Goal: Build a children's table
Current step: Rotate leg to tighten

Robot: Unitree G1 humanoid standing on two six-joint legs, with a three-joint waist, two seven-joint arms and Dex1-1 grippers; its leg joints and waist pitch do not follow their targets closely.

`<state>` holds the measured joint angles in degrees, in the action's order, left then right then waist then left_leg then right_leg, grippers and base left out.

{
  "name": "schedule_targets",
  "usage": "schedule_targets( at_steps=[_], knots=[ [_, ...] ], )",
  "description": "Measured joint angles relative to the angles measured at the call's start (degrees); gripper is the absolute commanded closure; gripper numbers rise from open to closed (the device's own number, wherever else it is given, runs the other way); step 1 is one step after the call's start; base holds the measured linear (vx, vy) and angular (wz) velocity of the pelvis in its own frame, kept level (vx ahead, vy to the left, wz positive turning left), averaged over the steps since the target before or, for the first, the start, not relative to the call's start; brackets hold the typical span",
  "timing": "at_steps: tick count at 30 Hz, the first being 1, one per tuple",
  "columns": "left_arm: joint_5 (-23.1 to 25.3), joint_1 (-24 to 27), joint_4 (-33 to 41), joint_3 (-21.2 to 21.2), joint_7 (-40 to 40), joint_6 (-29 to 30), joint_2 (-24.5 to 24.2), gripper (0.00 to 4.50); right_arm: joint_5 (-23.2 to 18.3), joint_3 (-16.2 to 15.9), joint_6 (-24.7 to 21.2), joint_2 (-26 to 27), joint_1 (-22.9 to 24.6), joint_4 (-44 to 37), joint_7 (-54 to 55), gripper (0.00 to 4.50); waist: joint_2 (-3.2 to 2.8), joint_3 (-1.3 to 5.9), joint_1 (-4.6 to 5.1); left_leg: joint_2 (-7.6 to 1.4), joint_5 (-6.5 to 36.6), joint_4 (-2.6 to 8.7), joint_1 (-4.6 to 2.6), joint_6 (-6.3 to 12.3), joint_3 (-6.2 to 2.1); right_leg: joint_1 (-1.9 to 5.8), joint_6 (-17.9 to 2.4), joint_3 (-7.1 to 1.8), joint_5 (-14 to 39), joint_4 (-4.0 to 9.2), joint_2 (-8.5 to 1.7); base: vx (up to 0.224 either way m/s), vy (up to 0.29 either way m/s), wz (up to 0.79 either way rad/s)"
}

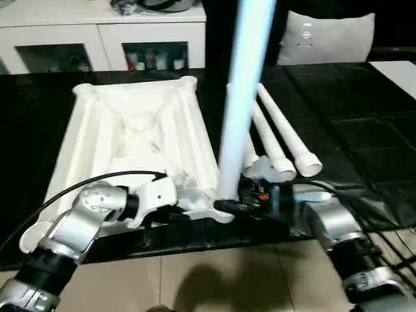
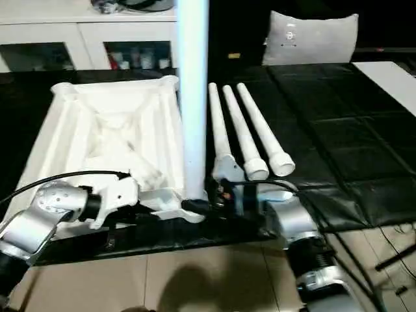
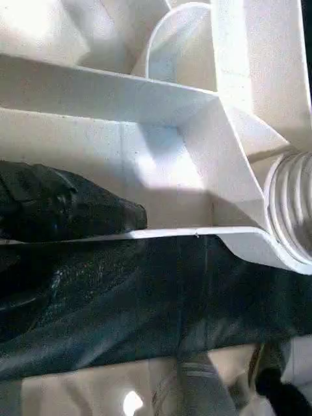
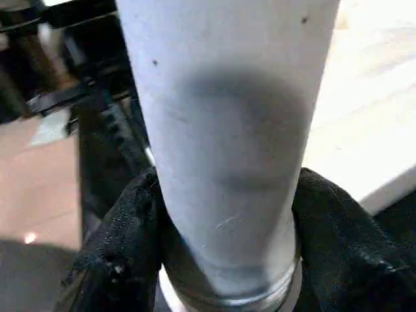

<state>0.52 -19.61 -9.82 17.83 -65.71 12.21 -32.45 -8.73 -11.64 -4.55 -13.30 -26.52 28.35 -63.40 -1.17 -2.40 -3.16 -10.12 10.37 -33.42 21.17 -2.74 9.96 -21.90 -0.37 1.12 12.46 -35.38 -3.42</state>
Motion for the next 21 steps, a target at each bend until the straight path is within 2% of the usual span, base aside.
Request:
schedule_targets(
  at_steps=[2, 3, 6, 8, 11, 13, 15, 16, 18, 21],
  knots=[
    [0.0, 0.5, 0.2, -0.9, 2.2, 2.0, 0.7, 4.5, 0.9, 0.2, -0.1, 1.8, -0.4, 1.2, 4.0, 1.99, 0.01, 0.01, 0.63, 0.0, 0.0, 0.0, -0.19, -0.06, 0.01, 0.08, 0.0, -0.05, 0.0, -0.06, 0.01, 0.0, 0.0, 0.0],
    [0.4, 0.9, 0.4, -2.4, 5.2, 5.0, 2.1, 4.5, 2.1, 1.1, 0.0, 4.6, -1.8, 3.8, 9.1, 1.99, 0.03, 0.03, 1.53, 0.0, -0.1, -0.02, -0.3, -0.17, 0.04, 0.08, 0.0, -0.12, 0.0, -0.21, 0.01, 0.0, 0.0, 0.0],
    [1.0, 0.8, 1.3, -4.1, 11.4, 11.0, 5.6, 4.5, 4.2, 2.2, -0.4, 9.0, -5.3, 8.6, 20.3, 1.99, 0.07, 0.0, 2.86, 0.0, -0.2, -0.13, -0.33, -0.29, 0.01, -0.11, 0.2, -0.14, 0.1, -0.31, 0.01, 0.0, 0.0, 0.0],
    [1.3, 0.9, 2.4, -4.5, 14.4, 13.7, 7.9, 4.5, 4.7, 2.7, -1.0, 10.3, -6.6, 10.3, 25.1, 1.99, 0.19, -0.01, 3.02, 0.01, -0.2, -0.14, -0.33, -0.29, 0.01, -0.13, 0.2, -0.17, 0.1, -0.31, 0.01, 0.0, 0.0, 0.0],
    [2.2, 0.8, 3.7, -4.7, 18.6, 16.7, 10.3, 4.5, 5.4, 3.1, -2.4, 12.1, -8.9, 12.4, 30.7, 1.99, 0.34, 0.02, 2.9, 0.01, -0.2, -0.13, -0.28, -0.29, 0.01, -0.15, 0.2, -0.17, 0.1, -0.31, 0.01, 0.0, 0.0, 0.0],
    [2.2, 0.8, 4.1, -4.7, 18.9, 17.0, 10.5, 4.5, 5.4, 3.4, -2.2, 12.1, -8.9, 12.4, 30.8, 1.43, 0.34, 0.02, 2.68, 0.02, -0.2, -0.11, -0.22, -0.27, 0.01, -0.15, 0.0, -0.18, 0.0, -0.28, 0.01, 0.0, 0.0, 0.0],
    [2.2, 0.8, 4.6, -4.5, 19.0, 17.2, 10.7, 4.5, 5.9, 3.5, -1.9, 12.1, -8.9, 12.8, 31.1, 1.25, 0.34, 0.02, 2.45, 0.03, -0.1, -0.05, -0.12, -0.23, 0.01, -0.18, -0.1, -0.17, -0.1, -0.23, 0.01, 0.0, 0.0, 0.0],
    [2.3, 0.6, 4.8, -4.3, 19.0, 17.2, 10.9, 4.5, 6.2, 3.6, -1.6, 12.0, -8.7, 13.3, 31.2, 1.25, 0.34, 0.02, 2.21, 0.05, -0.1, 0.0, -0.06, -0.22, 0.01, -0.23, -0.1, -0.17, -0.1, -0.23, 0.01, 0.0, 0.0, 0.0],
    [2.6, 0.5, 5.3, -3.6, 19.0, 16.8, 11.1, 4.5, 6.6, 3.9, -0.8, 11.8, -8.0, 13.8, 31.7, 0.93, 0.31, 0.01, 1.13, 0.05, -0.1, 0.12, 0.08, -0.2, 0.01, -0.35, -0.1, -0.15, -0.1, -0.17, 0.02, 0.0, 0.0, 0.0],
    [2.7, -0.5, 4.7, -3.0, 19.2, 16.6, 11.2, 4.5, 5.6, 4.5, -0.4, 10.8, -6.6, 11.9, 30.4, 0.73, 0.21, -0.03, 0.26, 0.05, -0.1, 0.27, 0.17, -0.2, -0.02, -0.36, -0.1, -0.07, -0.1, 0.04, 0.04, 0.0, 0.0, 0.0]
  ],
)
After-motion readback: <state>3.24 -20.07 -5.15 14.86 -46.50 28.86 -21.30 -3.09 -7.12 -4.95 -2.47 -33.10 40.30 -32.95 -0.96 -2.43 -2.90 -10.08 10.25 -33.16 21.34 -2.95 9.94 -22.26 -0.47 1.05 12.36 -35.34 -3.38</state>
